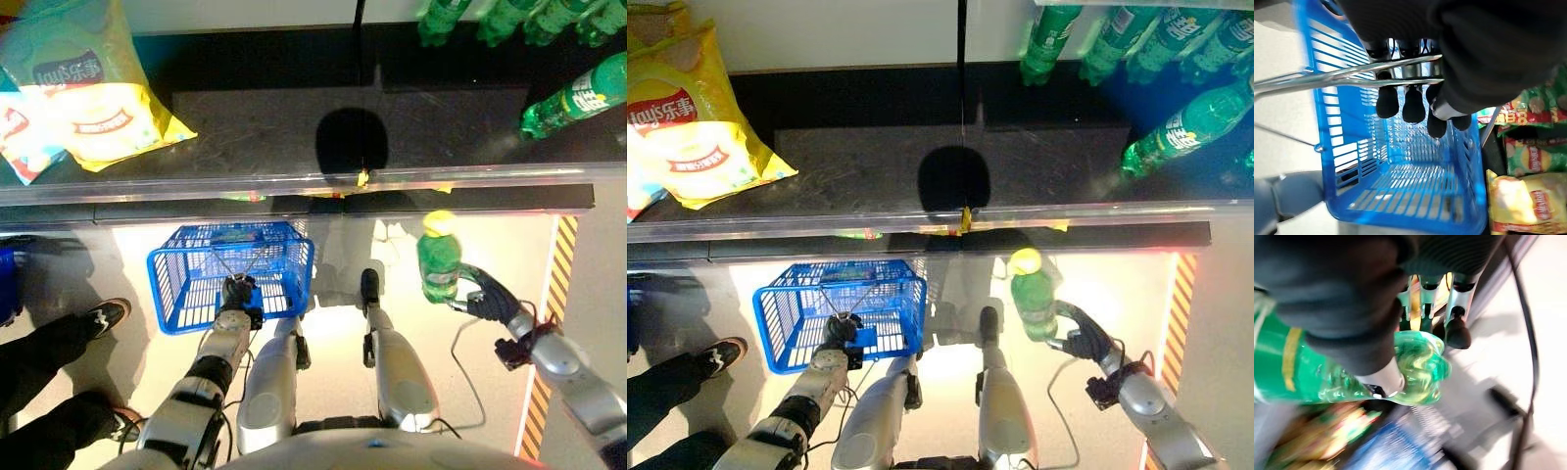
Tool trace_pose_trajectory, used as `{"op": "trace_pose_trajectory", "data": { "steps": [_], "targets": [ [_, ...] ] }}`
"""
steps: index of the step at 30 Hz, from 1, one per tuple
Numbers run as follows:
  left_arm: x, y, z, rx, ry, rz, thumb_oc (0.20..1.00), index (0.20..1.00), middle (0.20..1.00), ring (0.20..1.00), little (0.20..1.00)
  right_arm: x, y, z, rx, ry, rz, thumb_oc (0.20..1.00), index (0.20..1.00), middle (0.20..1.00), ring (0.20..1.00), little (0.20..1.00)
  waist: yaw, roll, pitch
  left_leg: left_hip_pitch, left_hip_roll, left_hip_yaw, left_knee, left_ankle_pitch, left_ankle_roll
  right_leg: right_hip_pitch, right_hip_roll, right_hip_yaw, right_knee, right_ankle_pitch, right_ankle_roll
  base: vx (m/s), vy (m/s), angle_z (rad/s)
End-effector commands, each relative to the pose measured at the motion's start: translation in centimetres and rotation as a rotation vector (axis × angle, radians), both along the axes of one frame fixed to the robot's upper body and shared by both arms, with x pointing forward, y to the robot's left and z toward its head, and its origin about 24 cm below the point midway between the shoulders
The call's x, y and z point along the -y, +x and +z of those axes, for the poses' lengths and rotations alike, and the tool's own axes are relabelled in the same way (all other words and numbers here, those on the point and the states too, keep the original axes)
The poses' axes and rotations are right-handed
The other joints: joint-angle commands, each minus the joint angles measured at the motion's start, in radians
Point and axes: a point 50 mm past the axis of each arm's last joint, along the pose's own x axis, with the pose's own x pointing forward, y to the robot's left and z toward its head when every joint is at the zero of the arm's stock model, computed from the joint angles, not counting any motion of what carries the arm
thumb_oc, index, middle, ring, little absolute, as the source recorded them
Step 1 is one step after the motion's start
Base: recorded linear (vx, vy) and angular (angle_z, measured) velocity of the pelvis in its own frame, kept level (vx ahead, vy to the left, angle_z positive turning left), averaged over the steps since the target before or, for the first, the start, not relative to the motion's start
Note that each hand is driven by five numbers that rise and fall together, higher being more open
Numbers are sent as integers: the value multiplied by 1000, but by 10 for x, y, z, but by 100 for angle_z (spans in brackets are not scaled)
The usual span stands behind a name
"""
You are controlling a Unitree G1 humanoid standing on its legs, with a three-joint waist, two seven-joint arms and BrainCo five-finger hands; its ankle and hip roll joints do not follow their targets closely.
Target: Pick up the snacks into the basket
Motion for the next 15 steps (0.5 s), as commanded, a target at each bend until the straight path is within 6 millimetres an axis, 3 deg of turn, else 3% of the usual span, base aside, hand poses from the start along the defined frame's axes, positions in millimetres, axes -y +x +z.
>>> {"op": "trace_pose_trajectory", "data": {
  "steps": [1, 2, 3, 5, 12, 15],
  "targets": [
    [-5, 4, 13, 101, -42, 40, 200, 200, 200, 200, 200, -18, 36, 26, 192, -115, 59, 200, 200, 200, 200, 200, 22, -7, -41, -9, 14, -29, 1, -9, -76, -60, -61, 10, 58, 6, 90, -21, -22, 13],
    [-5, 4, 13, 101, -42, 41, 200, 200, 200, 200, 200, -18, 36, 26, 192, -115, 59, 200, 200, 200, 200, 200, 22, -8, -41, -9, 14, -29, 1, -9, -76, -60, -61, 10, 58, 6, 90, -37, -14, 9],
    [0, 12, 25, 161, -44, 9, 200, 200, 200, 200, 200, -23, 39, 7, 123, -90, 33, 200, 200, 200, 200, 200, 31, -6, -32, -13, 13, -34, 1, -6, -76, -60, -61, 3, 58, 7, 90, -35, -7, 5],
    [9, 21, 37, 214, -44, -41, 200, 200, 200, 200, 200, -28, 45, -7, 69, -165, 50, 200, 200, 200, 200, 200, 41, -3, -27, -16, 11, -40, 1, -5, -76, -62, -63, -1, 60, 9, 90, -34, -9, 7],
    [41, 42, 67, 330, -82, -186, 200, 200, 200, 200, 200, -57, 71, -22, 1, -282, 138, 200, 200, 200, 200, 200, 61, 1, -13, -34, 4, -52, 1, 0, -76, -71, -66, -10, 59, 17, 89, -28, -1, 10],
    [73, 50, 80, 359, -94, -327, 200, 200, 200, 200, 200, -75, 91, -24, -15, -309, 141, 200, 200, 200, 200, 200, 77, 14, -4, -51, -1, -57, 1, 7, -79, -81, -69, -16, 55, 24, 91, -30, 10, 5]
  ]
}}
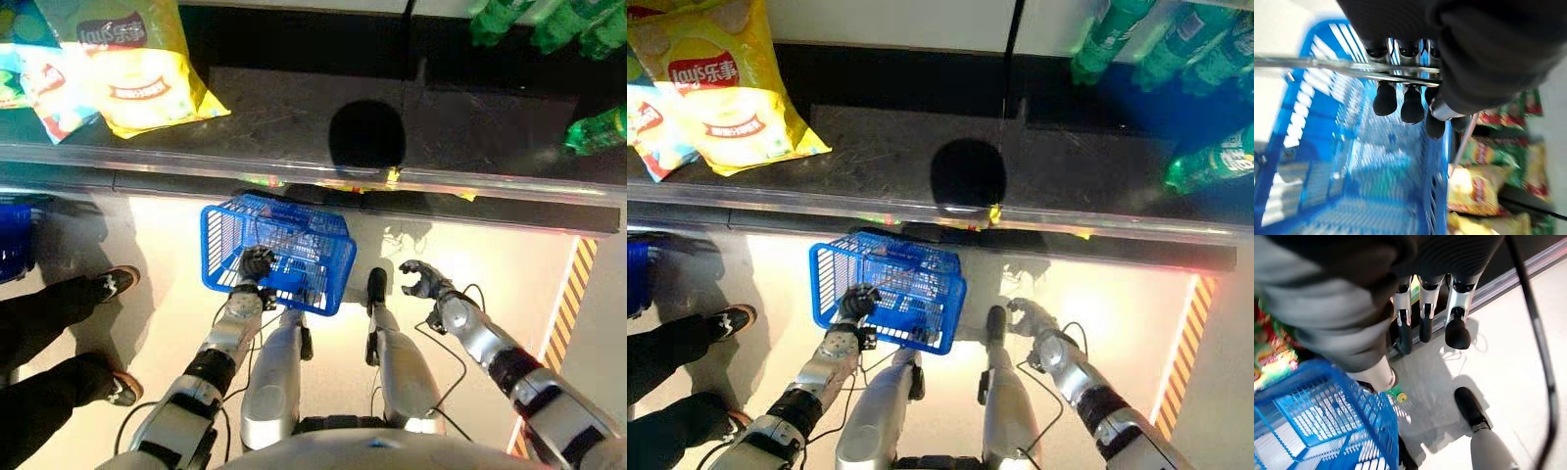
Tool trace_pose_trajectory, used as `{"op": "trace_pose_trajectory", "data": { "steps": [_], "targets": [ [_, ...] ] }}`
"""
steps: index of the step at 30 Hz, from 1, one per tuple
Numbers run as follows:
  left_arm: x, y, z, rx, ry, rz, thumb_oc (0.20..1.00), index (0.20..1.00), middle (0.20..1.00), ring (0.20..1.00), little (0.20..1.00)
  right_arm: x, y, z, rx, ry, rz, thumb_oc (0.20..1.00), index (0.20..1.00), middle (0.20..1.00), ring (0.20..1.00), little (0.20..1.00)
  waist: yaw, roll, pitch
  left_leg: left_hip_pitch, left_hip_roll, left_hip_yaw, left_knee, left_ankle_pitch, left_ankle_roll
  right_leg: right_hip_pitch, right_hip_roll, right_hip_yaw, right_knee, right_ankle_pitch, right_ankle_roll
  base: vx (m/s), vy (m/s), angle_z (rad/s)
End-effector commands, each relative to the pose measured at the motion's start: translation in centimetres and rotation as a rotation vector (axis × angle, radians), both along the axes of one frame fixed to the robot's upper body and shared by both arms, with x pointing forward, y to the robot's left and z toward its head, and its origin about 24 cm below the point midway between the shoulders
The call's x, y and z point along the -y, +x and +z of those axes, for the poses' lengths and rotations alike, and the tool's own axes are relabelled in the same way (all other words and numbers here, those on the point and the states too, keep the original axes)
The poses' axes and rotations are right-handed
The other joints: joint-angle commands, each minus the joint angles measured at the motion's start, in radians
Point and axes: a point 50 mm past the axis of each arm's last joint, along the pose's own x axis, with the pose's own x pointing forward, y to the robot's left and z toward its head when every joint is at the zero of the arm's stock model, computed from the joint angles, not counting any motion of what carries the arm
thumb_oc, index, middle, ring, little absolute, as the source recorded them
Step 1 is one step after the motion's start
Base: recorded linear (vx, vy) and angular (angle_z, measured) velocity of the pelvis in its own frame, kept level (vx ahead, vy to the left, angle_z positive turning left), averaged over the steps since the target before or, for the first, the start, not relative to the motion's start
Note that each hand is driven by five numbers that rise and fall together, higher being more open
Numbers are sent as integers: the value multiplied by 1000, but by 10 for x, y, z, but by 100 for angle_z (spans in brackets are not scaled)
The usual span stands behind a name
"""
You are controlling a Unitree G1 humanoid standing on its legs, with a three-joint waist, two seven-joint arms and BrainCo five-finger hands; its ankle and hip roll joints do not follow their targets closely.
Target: Pick up the snacks into the basket
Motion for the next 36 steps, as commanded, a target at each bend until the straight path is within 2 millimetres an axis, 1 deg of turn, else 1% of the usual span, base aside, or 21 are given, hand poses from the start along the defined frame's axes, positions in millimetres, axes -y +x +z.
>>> {"op": "trace_pose_trajectory", "data": {
  "steps": [1, 2, 3, 4, 5, 6, 7, 10, 13, 16, 18, 19, 21, 22, 23, 24, 29, 32, 33, 34, 36],
  "targets": [
    [34, 19, 34, 147, -25, -143, 200, 200, 200, 200, 200, -8, 21, 15, 69, -61, 24, 200, 200, 200, 200, 200, 23, -1, -17, -23, 3, -15, 1, -9, -98, -76, -66, 33, 54, 25, 92, -13, 10, 10],
    [34, 19, 34, 148, -25, -143, 200, 200, 200, 200, 200, -9, 21, 15, 71, -61, 25, 200, 200, 200, 200, 200, 22, -1, -16, -23, 3, -15, 1, -9, -98, -76, -66, 32, 54, 25, 92, -28, 9, 7],
    [45, 21, 37, 151, -21, -187, 200, 200, 200, 200, 200, -18, 28, 18, 76, -55, 31, 200, 200, 200, 200, 200, 27, 3, -10, -32, 0, -16, 1, -6, -99, -82, -66, 29, 53, 29, 92, -30, 15, 7],
    [49, 22, 37, 147, -17, -195, 200, 200, 200, 200, 200, -22, 31, 18, 75, -50, 29, 200, 200, 200, 200, 200, 29, 4, -6, -36, -1, -17, 1, -5, -100, -85, -66, 27, 53, 30, 92, -30, 15, 9],
    [49, 22, 37, 148, -17, -195, 200, 200, 200, 200, 200, -22, 31, 18, 75, -50, 29, 200, 200, 200, 200, 200, 29, 4, -6, -36, -1, -17, 1, -5, -100, -85, -66, 27, 53, 30, 92, -16, 10, 15],
    [53, 23, 38, 146, -11, -203, 200, 200, 200, 200, 200, -29, 34, 20, 86, -23, 24, 200, 200, 200, 200, 200, 31, 5, -2, -42, -1, -18, 1, -2, -101, -87, -67, 22, 52, 31, 92, -9, 6, 15],
    [55, 24, 38, 145, -11, -205, 200, 200, 200, 200, 200, -31, 34, 19, 84, -18, 24, 200, 200, 200, 200, 200, 33, 5, -1, -44, -3, -18, 1, -2, -102, -88, -67, 22, 51, 31, 92, -6, 9, 10],
    [52, 23, 34, 130, 3, -193, 200, 200, 200, 200, 200, -36, 33, 18, 86, 1, 26, 200, 200, 200, 200, 200, 35, 5, -2, -45, -4, -17, 1, -4, -101, -88, -69, 21, 49, 32, 92, 0, 0, 0],
    [48, 23, 32, 123, 11, -174, 200, 200, 200, 200, 200, -37, 32, 18, 90, 12, 26, 200, 200, 200, 200, 200, 35, 3, -5, -45, -5, -16, 1, -6, -100, -85, -70, 21, 48, 30, 92, 0, 0, 0],
    [33, 23, 27, 105, 40, -103, 200, 200, 200, 200, 200, -30, 25, 15, 101, 99, -45, 200, 200, 200, 200, 200, 31, -4, -11, -38, -5, -13, 1, -9, -99, -81, -70, 23, 49, 26, 91, 0, 0, 0],
    [22, 22, 22, 85, 55, -52, 200, 200, 200, 200, 200, -21, 20, 12, 103, 154, -118, 1000, 1000, 1000, 1000, 1000, 28, -6, -15, -32, -4, -11, 1, -12, -98, -77, -70, 25, 50, 24, 91, 0, 0, 0],
    [17, 21, 20, 75, 61, -28, 200, 200, 200, 200, 200, -18, 18, 13, 116, 172, -135, 1000, 1000, 1000, 1000, 1000, 27, -9, -17, -30, -4, -10, 1, -13, -97, -76, -69, 26, 50, 23, 91, 0, 0, 0],
    [5, 17, 11, 36, 89, 31, 200, 200, 200, 200, 200, -7, 14, 17, 155, 205, -191, 1000, 1000, 1000, 1000, 1000, 21, -13, -21, -27, -1, -8, 1, -15, -98, -72, -68, 28, 50, 22, 91, 0, 0, 0],
    [5, 17, 11, 35, 89, 30, 200, 200, 200, 200, 200, -7, 14, 16, 154, 204, -192, 1000, 1000, 1000, 1000, 1000, 22, -13, -22, -26, -1, -8, 1, -15, -98, -72, -68, 28, 50, 22, 91, 0, 0, 0],
    [-6, 13, 5, 8, 113, 75, 200, 200, 200, 200, 200, 4, 9, 20, 187, 245, -244, 1000, 1000, 1000, 1000, 1000, 16, -18, -27, -21, 1, -7, 1, -18, -98, -68, -66, 30, 50, 19, 91, 0, 0, 0],
    [-11, 10, -1, -21, 129, 92, 200, 200, 200, 200, 200, 8, 7, 22, 200, 271, -266, 1000, 1000, 1000, 1000, 1000, 12, -21, -29, -17, 3, -5, 1, -19, -97, -67, -66, 32, 50, 19, 90, 0, 0, 0],
    [-30, -12, -37, -214, 231, 135, 200, 200, 200, 200, 200, 35, -4, 35, 298, 389, -396, 1000, 1000, 1000, 1000, 1000, -9, -38, -50, 9, 10, 3, 1, -31, -93, -53, -62, 42, 51, 16, 91, 16, -1, -4],
    [-40, -33, -61, -349, 287, 143, 200, 200, 200, 200, 200, 51, -16, 40, 341, 452, -458, 1000, 1000, 1000, 1000, 1000, -20, -47, -77, 32, 11, 11, 1, -41, -89, -36, -61, 47, 51, 12, 92, 50, 12, -7],
    [-43, -43, -71, -411, 309, 138, 200, 200, 200, 200, 200, 57, -20, 42, 360, 485, -486, 1000, 1000, 1000, 1000, 1000, -26, -51, -89, 42, 10, 11, 1, -46, -87, -30, -61, 49, 52, 10, 92, 63, 18, -18],
    [-45, -50, -76, -443, 319, 131, 200, 200, 200, 200, 200, 63, -25, 43, 372, 500, -504, 1000, 1000, 1000, 1000, 1000, -30, -54, -100, 50, 9, 13, 1, -50, -85, -22, -62, 50, 52, 8, 93, 70, 31, -12],
    [-51, -72, -93, -560, 357, 120, 200, 200, 200, 200, 200, 74, -35, 47, 410, 548, -557, 1000, 1000, 1000, 1000, 1000, -39, -59, -125, 75, 7, 19, 1, -63, -82, -4, -66, 54, 53, 4, 96, 68, 34, -4]
  ]
}}
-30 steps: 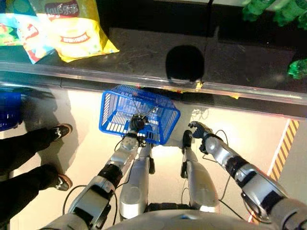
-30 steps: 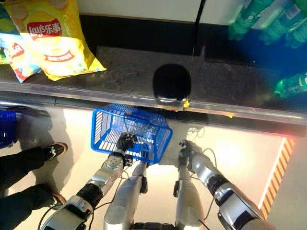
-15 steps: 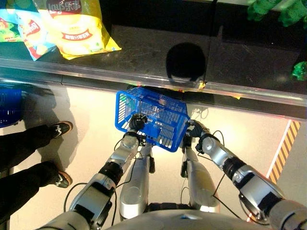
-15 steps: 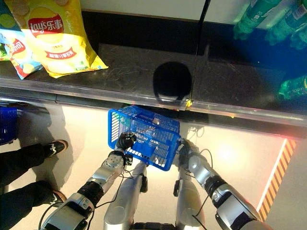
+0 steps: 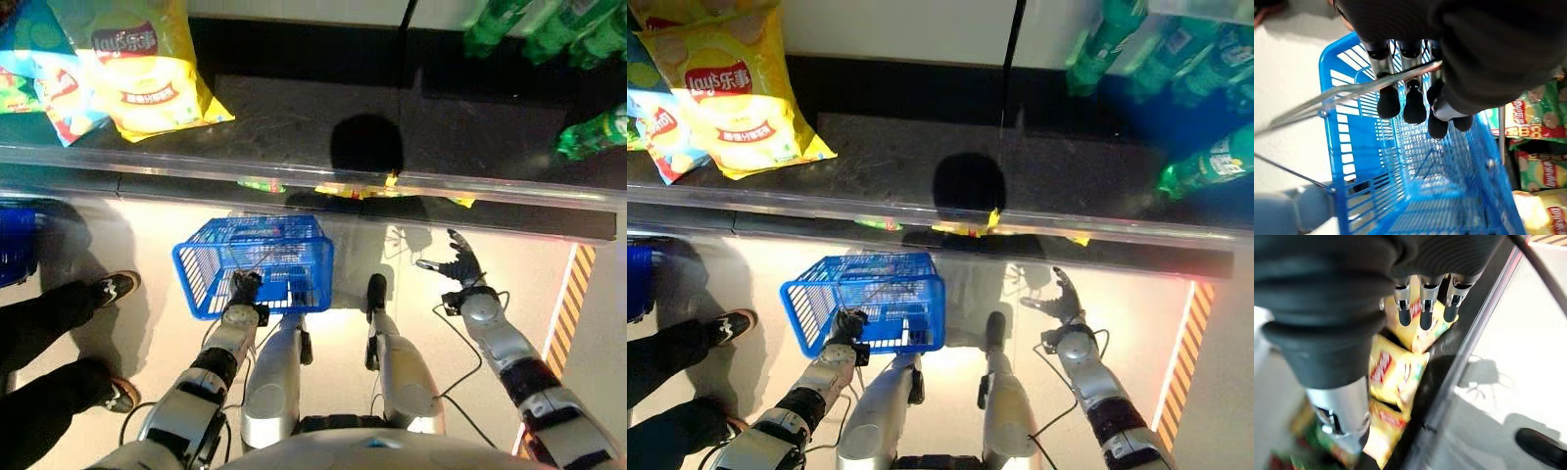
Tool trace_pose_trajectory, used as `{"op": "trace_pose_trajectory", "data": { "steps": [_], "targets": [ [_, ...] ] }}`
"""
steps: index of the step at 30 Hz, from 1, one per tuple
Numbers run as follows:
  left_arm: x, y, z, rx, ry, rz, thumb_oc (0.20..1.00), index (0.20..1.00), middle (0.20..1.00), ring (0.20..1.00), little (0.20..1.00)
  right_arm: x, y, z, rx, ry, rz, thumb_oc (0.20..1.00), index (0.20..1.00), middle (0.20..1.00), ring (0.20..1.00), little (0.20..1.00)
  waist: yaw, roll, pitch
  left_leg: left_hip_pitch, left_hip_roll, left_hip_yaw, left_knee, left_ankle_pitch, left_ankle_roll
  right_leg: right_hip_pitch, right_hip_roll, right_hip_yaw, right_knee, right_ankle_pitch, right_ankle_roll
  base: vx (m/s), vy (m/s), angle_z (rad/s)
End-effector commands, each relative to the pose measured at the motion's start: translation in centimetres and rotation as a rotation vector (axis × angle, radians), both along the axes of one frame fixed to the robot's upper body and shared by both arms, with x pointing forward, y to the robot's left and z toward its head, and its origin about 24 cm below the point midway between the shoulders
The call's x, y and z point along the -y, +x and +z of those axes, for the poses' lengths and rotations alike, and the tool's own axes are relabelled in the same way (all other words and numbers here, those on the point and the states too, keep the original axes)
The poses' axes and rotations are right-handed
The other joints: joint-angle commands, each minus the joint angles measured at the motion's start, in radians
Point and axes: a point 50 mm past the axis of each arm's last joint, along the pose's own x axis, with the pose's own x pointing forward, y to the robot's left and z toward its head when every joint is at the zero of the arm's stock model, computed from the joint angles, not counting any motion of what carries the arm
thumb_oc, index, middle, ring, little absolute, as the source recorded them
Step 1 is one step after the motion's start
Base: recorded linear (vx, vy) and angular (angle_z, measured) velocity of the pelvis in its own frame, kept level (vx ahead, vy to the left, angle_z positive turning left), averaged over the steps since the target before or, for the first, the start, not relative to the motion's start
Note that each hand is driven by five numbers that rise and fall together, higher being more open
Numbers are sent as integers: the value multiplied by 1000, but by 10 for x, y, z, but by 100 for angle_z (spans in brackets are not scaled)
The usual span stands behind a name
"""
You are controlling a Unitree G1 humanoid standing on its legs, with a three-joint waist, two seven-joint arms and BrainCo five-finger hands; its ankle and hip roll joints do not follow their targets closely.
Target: Pick up the snacks into the basket
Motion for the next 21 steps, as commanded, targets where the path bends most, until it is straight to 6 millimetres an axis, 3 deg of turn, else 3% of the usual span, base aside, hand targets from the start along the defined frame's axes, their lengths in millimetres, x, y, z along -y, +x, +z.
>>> {"op": "trace_pose_trajectory", "data": {
  "steps": [1, 5, 10, 13, 16, 17, 19, 21],
  "targets": [
    [-9, -45, -34, -243, 113, -58, 200, 200, 200, 200, 200, 17, -13, 14, 103, 48, -41, 1000, 1000, 1000, 1000, 1000, -19, -45, -141, -13, 1, 16, 1, -53, -46, -89, -68, 47, 53, 12, 93, 54, 34, -6],
    [-19, -77, -51, -373, 115, -38, 200, 200, 200, 200, 200, 40, -27, 29, 189, 98, -135, 1000, 1000, 1000, 1000, 1000, -30, -46, -187, 23, -9, 24, 1, -72, -36, -66, -75, 54, 57, 8, 100, 33, 46, -8],
    [-32, -92, -56, -426, 114, -7, 200, 200, 200, 200, 200, 60, -34, 49, 302, 131, -219, 1000, 1000, 1000, 1000, 1000, -40, -49, -218, 41, -5, 47, 1, -82, -25, -79, -74, 76, 101, 1, 115, -30, -9, -15],
    [-36, -86, -52, -396, 118, 3, 200, 200, 200, 200, 200, 67, -26, 61, 351, 142, -247, 1000, 1000, 1000, 1000, 1000, -35, -37, -224, 56, 37, 49, 1, -88, -39, -89, -125, 118, 131, 13, 133, -16, -172, -17],
    [-44, -82, -48, -369, 120, 29, 200, 200, 200, 200, 200, 73, -14, 71, 397, 179, -285, 1000, 1000, 1000, 1000, 1000, -17, -48, -239, 83, 106, 63, 1, -96, -76, -99, -209, 97, 105, 92, 155, 4, -331, -35],
    [-44, -82, -48, -368, 120, 30, 200, 200, 200, 200, 200, 73, -14, 71, 398, 179, -285, 1000, 1000, 1000, 1000, 1000, -17, -48, -238, 83, 106, 63, 1, -96, -77, -98, -208, 97, 105, 92, 155, 51, -432, -29],
    [-49, -83, -48, -358, 112, 48, 200, 200, 200, 200, 200, 79, -3, 82, 391, 132, -274, 1000, 1000, 1000, 1000, 1000, -1, -66, -259, 113, 174, 73, 1, -90, -119, -103, -246, 66, 91, 115, 175, 63, -471, -30],
    [-48, -84, -48, -358, 104, 55, 200, 200, 200, 200, 200, 79, 1, 83, 383, 129, -268, 1000, 1000, 1000, 1000, 1000, 7, -70, -267, 121, 196, 79, 1, -84, -133, -100, -253, 49, 98, 106, 179, 60, -362, -16]
  ]
}}
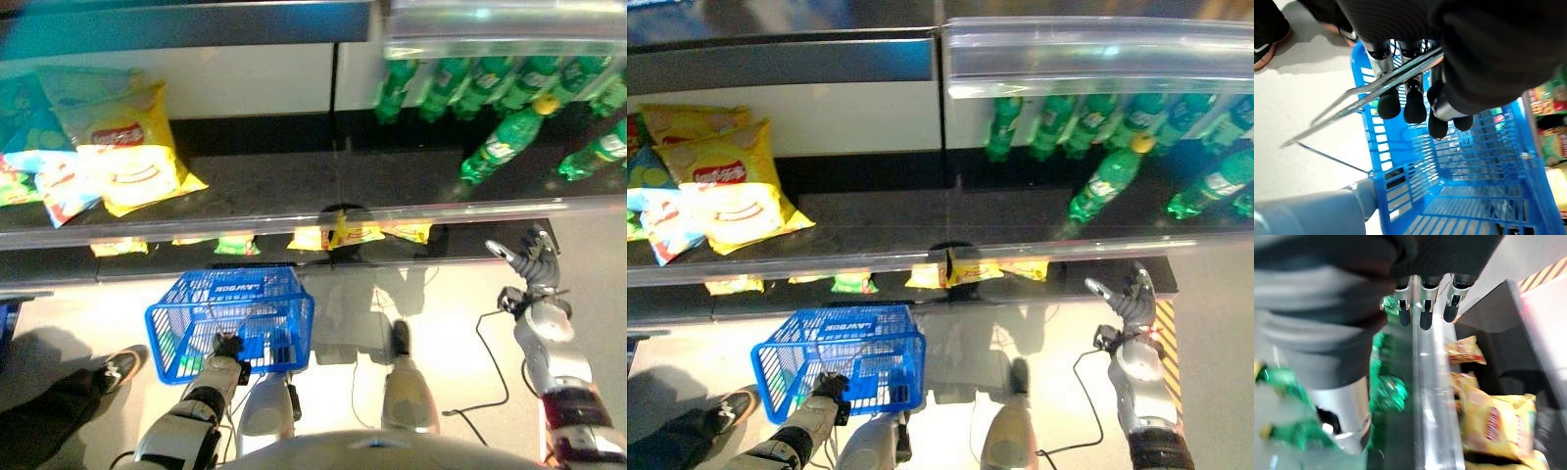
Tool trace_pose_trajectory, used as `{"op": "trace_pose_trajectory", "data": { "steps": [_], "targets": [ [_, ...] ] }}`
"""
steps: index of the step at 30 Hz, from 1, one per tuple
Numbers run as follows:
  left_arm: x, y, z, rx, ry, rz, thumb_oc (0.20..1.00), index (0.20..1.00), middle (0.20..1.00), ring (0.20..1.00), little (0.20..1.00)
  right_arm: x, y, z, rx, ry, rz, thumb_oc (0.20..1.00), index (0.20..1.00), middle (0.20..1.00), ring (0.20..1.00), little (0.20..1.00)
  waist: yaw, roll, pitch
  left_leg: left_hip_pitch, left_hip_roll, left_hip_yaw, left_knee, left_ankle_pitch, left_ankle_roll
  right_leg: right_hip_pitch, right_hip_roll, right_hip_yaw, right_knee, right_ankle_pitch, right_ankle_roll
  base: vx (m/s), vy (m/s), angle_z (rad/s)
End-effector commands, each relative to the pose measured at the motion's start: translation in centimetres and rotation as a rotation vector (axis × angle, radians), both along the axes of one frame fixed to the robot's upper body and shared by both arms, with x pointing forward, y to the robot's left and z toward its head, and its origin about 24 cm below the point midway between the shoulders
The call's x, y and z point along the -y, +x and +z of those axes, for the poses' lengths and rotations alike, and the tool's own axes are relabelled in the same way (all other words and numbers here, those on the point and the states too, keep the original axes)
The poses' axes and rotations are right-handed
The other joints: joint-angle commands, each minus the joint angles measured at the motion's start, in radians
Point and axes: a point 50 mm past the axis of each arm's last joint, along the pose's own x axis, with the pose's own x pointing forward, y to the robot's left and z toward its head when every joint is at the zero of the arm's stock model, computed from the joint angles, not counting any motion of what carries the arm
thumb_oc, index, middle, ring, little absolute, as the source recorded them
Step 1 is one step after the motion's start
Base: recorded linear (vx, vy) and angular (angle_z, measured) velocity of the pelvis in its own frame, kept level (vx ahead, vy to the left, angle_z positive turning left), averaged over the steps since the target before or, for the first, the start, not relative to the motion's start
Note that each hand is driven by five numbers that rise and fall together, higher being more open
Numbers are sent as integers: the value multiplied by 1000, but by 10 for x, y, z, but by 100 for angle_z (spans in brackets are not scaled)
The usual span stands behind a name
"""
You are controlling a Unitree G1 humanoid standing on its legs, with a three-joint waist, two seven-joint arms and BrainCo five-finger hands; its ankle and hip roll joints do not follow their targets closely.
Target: Pick up the snacks into the basket
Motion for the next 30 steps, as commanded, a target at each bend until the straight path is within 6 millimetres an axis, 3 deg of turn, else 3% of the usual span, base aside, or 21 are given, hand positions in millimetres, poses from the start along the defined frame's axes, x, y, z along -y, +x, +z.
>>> {"op": "trace_pose_trajectory", "data": {
  "steps": [1, 2, 3, 4, 6, 8, 9, 10, 11, 12, 13, 15, 16, 18, 26, 30],
  "targets": [
    [-8, -15, -6, -70, 39, -3, 200, 200, 200, 200, 200, 18, 22, 48, 130, -99, -3, 1000, 1000, 1000, 1000, 1000, 30, -24, -69, 48, 101, 51, -36, -13, -69, -59, 20, -11, 67, 38, 24, 77, -437, -9],
    [-6, -19, -9, -80, 27, 2, 200, 200, 200, 200, 200, 20, 24, 52, 122, -122, 0, 1000, 1000, 1000, 1000, 1000, 33, -12, -74, 52, 120, 54, -36, -3, -73, -55, 28, -22, 86, 20, 23, 98, -600, -21],
    [1, -26, -13, -95, 8, 0, 200, 200, 200, 200, 200, 19, 22, 52, 116, -150, 9, 1000, 1000, 1000, 1000, 1000, 48, 8, -79, 59, 149, 63, -26, 18, -69, -54, 45, -53, 166, -48, 13, 37, -258, -44],
    [1, -26, -13, -95, 8, 0, 200, 200, 200, 200, 200, 19, 22, 52, 116, -150, 9, 1000, 1000, 1000, 1000, 1000, 48, 8, -80, 58, 149, 62, -26, 19, -69, -55, 44, -53, 166, -48, 13, 33, -383, -28],
    [24, -21, -15, -81, -25, -47, 200, 200, 200, 200, 200, 21, 21, 71, 149, -238, 29, 1000, 1000, 1000, 1000, 1000, 47, 53, -30, -6, 163, 26, 10, 135, -97, -24, 72, -97, 183, -106, -27, -34, -317, 9],
    [36, -12, -13, -67, -29, -105, 200, 200, 200, 200, 200, 27, 19, 76, 163, -251, 3, 1000, 1000, 1000, 1000, 1000, 38, 63, -25, -48, 152, 33, 4, 164, -88, -11, 80, -128, 179, -124, -41, -75, -350, 53],
    [49, 1, -8, -67, 38, -297, 200, 200, 200, 200, 200, 31, 13, 75, 166, -255, -23, 1000, 1000, 1000, 1000, 1000, 22, 55, -26, -70, 123, 91, -12, 161, -65, 16, 102, -158, 149, -125, -60, -91, -569, 95],
    [50, 9, -4, -37, 70, -347, 200, 200, 200, 200, 200, 30, 14, 76, 166, -270, -26, 1000, 1000, 1000, 1000, 1000, 27, 51, -24, -73, 103, 59, 1, 140, -60, 26, 111, -162, 132, -121, -64, -56, -413, 111],
    [50, 9, -4, -37, 70, -347, 200, 200, 200, 200, 200, 30, 14, 76, 166, -270, -26, 1000, 1000, 1000, 1000, 1000, 27, 51, -25, -75, 103, 59, 1, 140, -60, 25, 112, -163, 130, -120, -64, -6, -348, 102],
    [48, 7, -3, -19, 68, -347, 200, 200, 200, 200, 200, 25, 23, 80, 163, -307, 14, 1000, 1000, 1000, 1000, 1000, 38, 52, -25, -63, 19, -18, 41, 64, -26, 32, 148, -149, 109, -123, -81, 70, -317, 24],
    [45, 1, -6, -32, 48, -307, 200, 200, 200, 200, 200, 23, 27, 85, 165, -335, 29, 1000, 1000, 1000, 1000, 1000, 44, 52, -32, -64, -12, -28, 51, 40, -8, 43, 169, -142, 96, -122, -89, 98, -371, -38],
    [46, -6, -10, -56, 23, -276, 200, 200, 200, 200, 200, 22, 31, 90, 180, -329, 35, 1000, 1000, 1000, 1000, 1000, 57, 53, -41, -75, -78, -47, 36, 29, 13, 71, 195, -147, 75, -129, -99, 136, -174, -50],
    [46, -6, -10, -55, 23, -276, 200, 200, 200, 200, 200, 22, 32, 90, 181, -329, 35, 1000, 1000, 1000, 1000, 1000, 55, 53, -42, -78, -79, -48, 36, 32, 15, 69, 195, -148, 72, -124, -99, 158, -127, -26],
    [47, -25, -21, -139, -20, -211, 200, 200, 200, 200, 200, 27, 35, 89, 172, -307, 3, 1000, 1000, 1000, 1000, 1000, 68, 62, -55, -79, -141, -42, 4, 32, 42, 102, 229, -158, 70, -142, -111, 182, -105, -19],
    [49, -31, -23, -156, -48, -198, 200, 200, 200, 200, 200, 27, 31, 75, 104, -320, 16, 1000, 1000, 1000, 1000, 1000, 65, 47, -72, -54, -123, -10, -36, 37, 37, 137, 206, -169, 81, -161, -98, 112, 52, 23],
    [46, -24, -20, -136, -39, -189, 200, 200, 200, 200, 200, 4, 34, 60, 74, -306, 110, 1000, 1000, 1000, 1000, 1000, 71, 27, -48, -66, -130, -3, -36, 21, 49, 109, 186, -168, 83, -141, -84, -36, 56, 4]
  ]
}}
